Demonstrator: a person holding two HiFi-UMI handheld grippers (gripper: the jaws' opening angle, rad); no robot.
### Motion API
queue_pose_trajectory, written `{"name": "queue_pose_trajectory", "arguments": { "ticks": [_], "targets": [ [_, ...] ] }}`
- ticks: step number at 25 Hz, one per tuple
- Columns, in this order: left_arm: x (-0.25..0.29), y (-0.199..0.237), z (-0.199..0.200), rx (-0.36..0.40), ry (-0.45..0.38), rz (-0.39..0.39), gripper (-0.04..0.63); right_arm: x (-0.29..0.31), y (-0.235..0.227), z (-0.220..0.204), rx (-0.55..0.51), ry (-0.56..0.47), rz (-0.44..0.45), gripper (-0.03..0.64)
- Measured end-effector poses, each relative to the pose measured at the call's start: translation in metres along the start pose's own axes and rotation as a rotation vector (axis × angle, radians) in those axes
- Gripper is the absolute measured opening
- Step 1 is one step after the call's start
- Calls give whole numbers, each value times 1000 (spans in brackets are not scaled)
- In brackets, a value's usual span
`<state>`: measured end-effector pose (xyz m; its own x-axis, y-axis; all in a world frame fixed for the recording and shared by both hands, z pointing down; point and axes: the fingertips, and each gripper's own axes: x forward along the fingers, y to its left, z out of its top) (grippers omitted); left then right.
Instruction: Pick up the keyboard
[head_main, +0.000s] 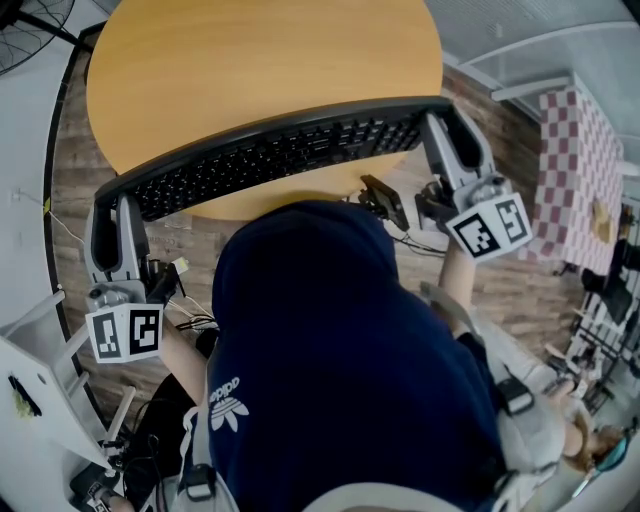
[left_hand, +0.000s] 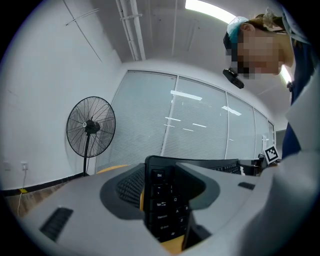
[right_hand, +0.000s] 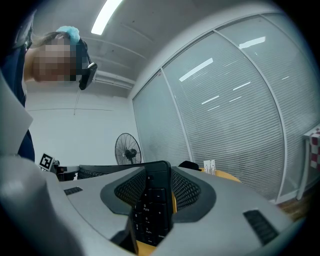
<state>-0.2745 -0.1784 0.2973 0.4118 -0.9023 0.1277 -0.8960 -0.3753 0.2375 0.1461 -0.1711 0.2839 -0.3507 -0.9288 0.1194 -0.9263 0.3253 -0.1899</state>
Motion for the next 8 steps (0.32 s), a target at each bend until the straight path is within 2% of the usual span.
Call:
{"name": "queue_pose_trajectory", "arguments": {
  "ticks": [8],
  "targets": [
    [1,0,1,3,3,-2,172,-1,0,0,2,2,-5,143]
  ]
}}
